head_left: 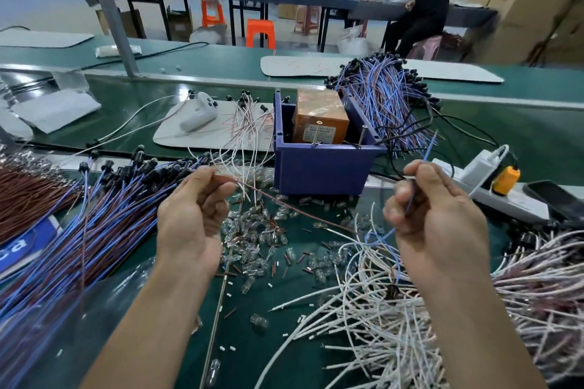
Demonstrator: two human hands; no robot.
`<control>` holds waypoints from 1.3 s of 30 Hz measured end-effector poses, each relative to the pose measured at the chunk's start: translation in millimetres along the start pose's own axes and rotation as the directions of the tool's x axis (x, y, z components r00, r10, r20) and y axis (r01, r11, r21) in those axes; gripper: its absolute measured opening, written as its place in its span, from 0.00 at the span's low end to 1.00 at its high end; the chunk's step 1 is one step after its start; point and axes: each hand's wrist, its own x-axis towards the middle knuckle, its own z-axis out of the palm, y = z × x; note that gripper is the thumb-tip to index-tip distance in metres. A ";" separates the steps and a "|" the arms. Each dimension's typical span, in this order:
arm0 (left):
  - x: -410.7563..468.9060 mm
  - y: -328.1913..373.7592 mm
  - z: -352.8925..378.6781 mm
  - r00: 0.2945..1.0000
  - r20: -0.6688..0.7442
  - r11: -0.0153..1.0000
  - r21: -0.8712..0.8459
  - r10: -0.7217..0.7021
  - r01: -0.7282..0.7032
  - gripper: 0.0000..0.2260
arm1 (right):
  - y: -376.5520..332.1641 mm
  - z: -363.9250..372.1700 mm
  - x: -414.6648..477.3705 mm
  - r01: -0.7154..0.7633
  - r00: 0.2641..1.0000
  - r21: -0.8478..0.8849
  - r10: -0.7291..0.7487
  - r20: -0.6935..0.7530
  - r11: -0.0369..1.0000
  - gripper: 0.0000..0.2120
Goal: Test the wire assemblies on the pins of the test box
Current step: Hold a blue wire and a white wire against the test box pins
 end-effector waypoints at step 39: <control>-20.2 -31.7 15.7 0.895 0.443 0.857 0.440 0.054 -0.270 0.09 | 52.7 6.6 -10.4 0.108 0.870 -0.685 0.265 0.416 0.720 0.17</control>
